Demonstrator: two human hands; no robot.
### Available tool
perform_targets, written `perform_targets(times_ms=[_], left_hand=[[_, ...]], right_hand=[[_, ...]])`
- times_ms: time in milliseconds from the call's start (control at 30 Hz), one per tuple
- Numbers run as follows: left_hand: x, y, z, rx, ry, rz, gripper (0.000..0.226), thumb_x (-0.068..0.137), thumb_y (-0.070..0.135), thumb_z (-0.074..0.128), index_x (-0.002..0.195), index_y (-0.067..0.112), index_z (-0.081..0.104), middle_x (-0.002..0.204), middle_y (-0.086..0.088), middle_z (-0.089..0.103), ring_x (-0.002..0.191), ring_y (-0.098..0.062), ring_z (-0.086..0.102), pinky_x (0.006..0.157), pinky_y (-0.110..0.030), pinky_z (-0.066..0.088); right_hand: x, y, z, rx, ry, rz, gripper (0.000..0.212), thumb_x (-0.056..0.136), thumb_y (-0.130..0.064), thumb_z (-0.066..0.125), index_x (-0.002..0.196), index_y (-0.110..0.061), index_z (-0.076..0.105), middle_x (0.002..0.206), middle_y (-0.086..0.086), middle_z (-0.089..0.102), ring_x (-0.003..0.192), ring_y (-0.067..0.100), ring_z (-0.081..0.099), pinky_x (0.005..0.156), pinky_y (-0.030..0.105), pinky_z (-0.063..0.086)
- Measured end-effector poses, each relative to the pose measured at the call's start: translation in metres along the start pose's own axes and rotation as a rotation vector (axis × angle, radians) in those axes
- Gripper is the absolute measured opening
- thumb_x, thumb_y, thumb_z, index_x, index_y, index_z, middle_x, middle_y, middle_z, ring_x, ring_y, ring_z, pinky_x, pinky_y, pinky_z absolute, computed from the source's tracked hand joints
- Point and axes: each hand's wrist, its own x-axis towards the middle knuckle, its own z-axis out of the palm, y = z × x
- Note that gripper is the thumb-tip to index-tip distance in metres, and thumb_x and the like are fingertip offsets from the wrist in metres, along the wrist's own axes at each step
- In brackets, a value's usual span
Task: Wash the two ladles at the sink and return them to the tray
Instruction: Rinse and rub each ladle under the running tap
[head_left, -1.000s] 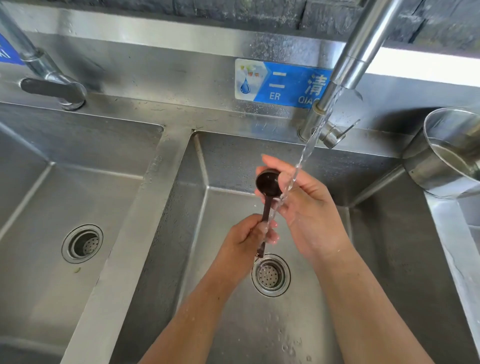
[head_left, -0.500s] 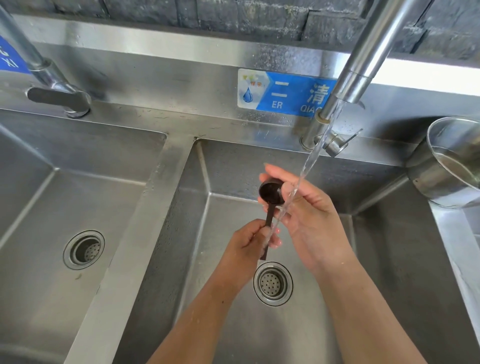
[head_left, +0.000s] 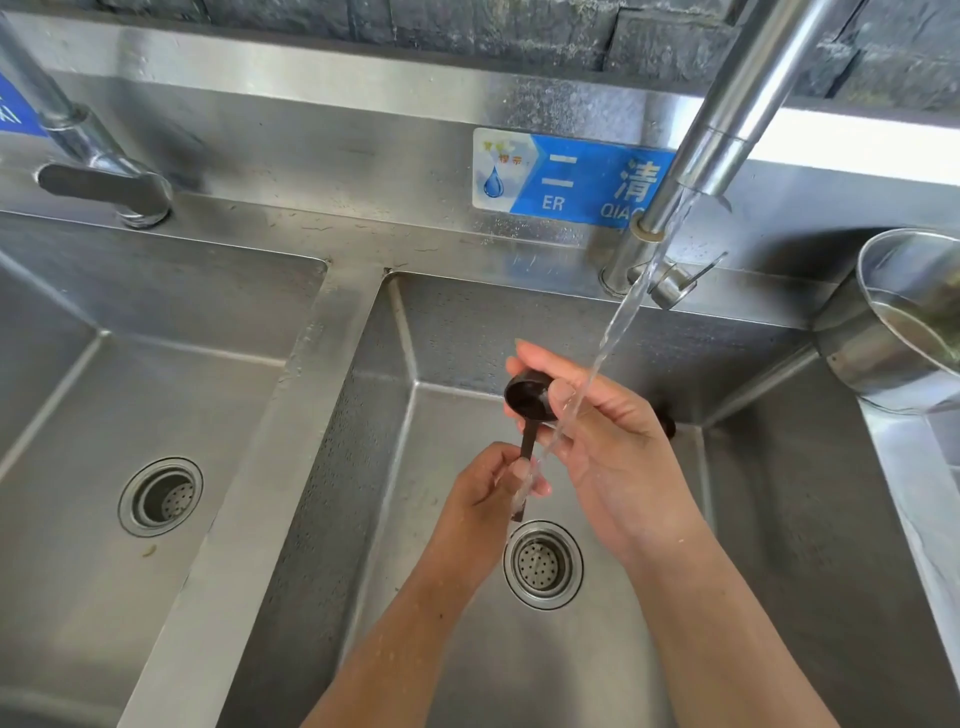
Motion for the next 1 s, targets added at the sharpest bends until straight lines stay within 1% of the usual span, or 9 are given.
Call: perform_targets(times_ms=[100, 300, 400, 467, 567, 633, 800, 900, 1000], left_hand=[[0.002, 0.002, 0.003, 0.016, 0.008, 0.008, 0.019, 0.101, 0.017, 0.046, 0.094, 0.018, 0.063, 0.081, 0.005, 0.071, 0.081, -0.017, 0.061, 0.074, -0.038, 0.049], [0.008, 0.003, 0.011, 0.046, -0.036, 0.075, 0.022, 0.103, 0.011, 0.044, 0.104, 0.001, 0.064, 0.088, -0.010, 0.069, 0.083, -0.019, 0.060, 0.075, -0.031, 0.048], [0.017, 0.000, 0.019, 0.059, -0.009, 0.144, 0.025, 0.102, 0.011, 0.046, 0.097, -0.008, 0.063, 0.090, -0.028, 0.066, 0.078, -0.019, 0.059, 0.073, -0.025, 0.049], [0.025, -0.007, 0.024, 0.158, 0.046, 0.189, 0.027, 0.102, 0.022, 0.046, 0.092, 0.004, 0.064, 0.088, -0.020, 0.066, 0.076, -0.023, 0.059, 0.074, -0.034, 0.050], [0.033, -0.019, 0.029, 0.212, 0.042, 0.167, 0.027, 0.104, 0.033, 0.044, 0.091, 0.021, 0.065, 0.091, 0.003, 0.068, 0.089, -0.013, 0.062, 0.085, -0.035, 0.049], [0.037, -0.025, 0.034, 0.227, 0.003, 0.113, 0.029, 0.102, 0.042, 0.043, 0.093, 0.025, 0.065, 0.094, 0.005, 0.068, 0.093, -0.015, 0.062, 0.087, -0.039, 0.050], [0.031, -0.036, 0.054, 0.161, -0.059, 0.063, 0.030, 0.101, 0.030, 0.044, 0.080, 0.021, 0.063, 0.077, 0.001, 0.066, 0.075, -0.010, 0.060, 0.073, -0.018, 0.047], [0.027, -0.042, 0.069, 0.061, -0.028, -0.038, 0.027, 0.098, 0.024, 0.047, 0.077, 0.017, 0.064, 0.067, -0.002, 0.065, 0.065, -0.017, 0.059, 0.066, -0.030, 0.050], [0.029, -0.048, 0.085, -0.048, -0.023, -0.135, 0.026, 0.097, 0.010, 0.049, 0.077, 0.007, 0.065, 0.063, -0.011, 0.063, 0.055, -0.021, 0.056, 0.054, -0.030, 0.047]], right_hand=[[0.000, -0.001, -0.003, 0.006, 0.000, -0.006, 0.032, 0.101, -0.011, 0.047, 0.117, -0.021, 0.074, 0.114, 0.030, 0.066, 0.091, 0.038, 0.048, 0.080, 0.051, 0.030], [0.002, 0.001, -0.015, 0.019, 0.001, -0.016, 0.030, 0.093, -0.022, 0.055, 0.116, -0.020, 0.075, 0.106, 0.036, 0.063, 0.088, 0.041, 0.045, 0.065, 0.053, 0.031], [0.002, 0.003, -0.028, 0.037, -0.001, -0.030, 0.032, 0.095, -0.014, 0.050, 0.115, -0.019, 0.075, 0.107, 0.012, 0.073, 0.088, 0.038, 0.053, 0.080, 0.051, 0.032], [0.003, 0.005, -0.035, 0.072, 0.003, -0.039, 0.036, 0.095, -0.006, 0.045, 0.115, -0.013, 0.074, 0.109, 0.013, 0.071, 0.091, 0.035, 0.058, 0.086, 0.050, 0.032], [0.005, 0.007, -0.045, 0.110, 0.048, -0.038, 0.037, 0.093, -0.002, 0.042, 0.116, -0.005, 0.072, 0.108, 0.020, 0.066, 0.093, 0.039, 0.046, 0.086, 0.050, 0.029], [0.006, 0.007, -0.052, 0.101, 0.071, -0.030, 0.037, 0.093, -0.005, 0.042, 0.117, -0.004, 0.070, 0.111, 0.018, 0.067, 0.093, 0.041, 0.047, 0.087, 0.050, 0.032], [0.007, 0.009, -0.076, 0.094, 0.107, 0.019, 0.035, 0.098, -0.002, 0.045, 0.127, -0.010, 0.064, 0.128, 0.019, 0.064, 0.110, 0.032, 0.064, 0.102, 0.046, 0.048], [0.012, 0.021, -0.094, 0.163, 0.174, 0.078, 0.046, 0.096, 0.009, 0.043, 0.135, -0.012, 0.057, 0.119, 0.017, 0.067, 0.109, 0.036, 0.067, 0.095, 0.041, 0.054], [0.011, 0.036, -0.113, 0.207, 0.275, 0.159, 0.046, 0.097, 0.006, 0.046, 0.139, -0.012, 0.050, 0.114, 0.014, 0.068, 0.101, 0.039, 0.070, 0.089, 0.040, 0.058]])
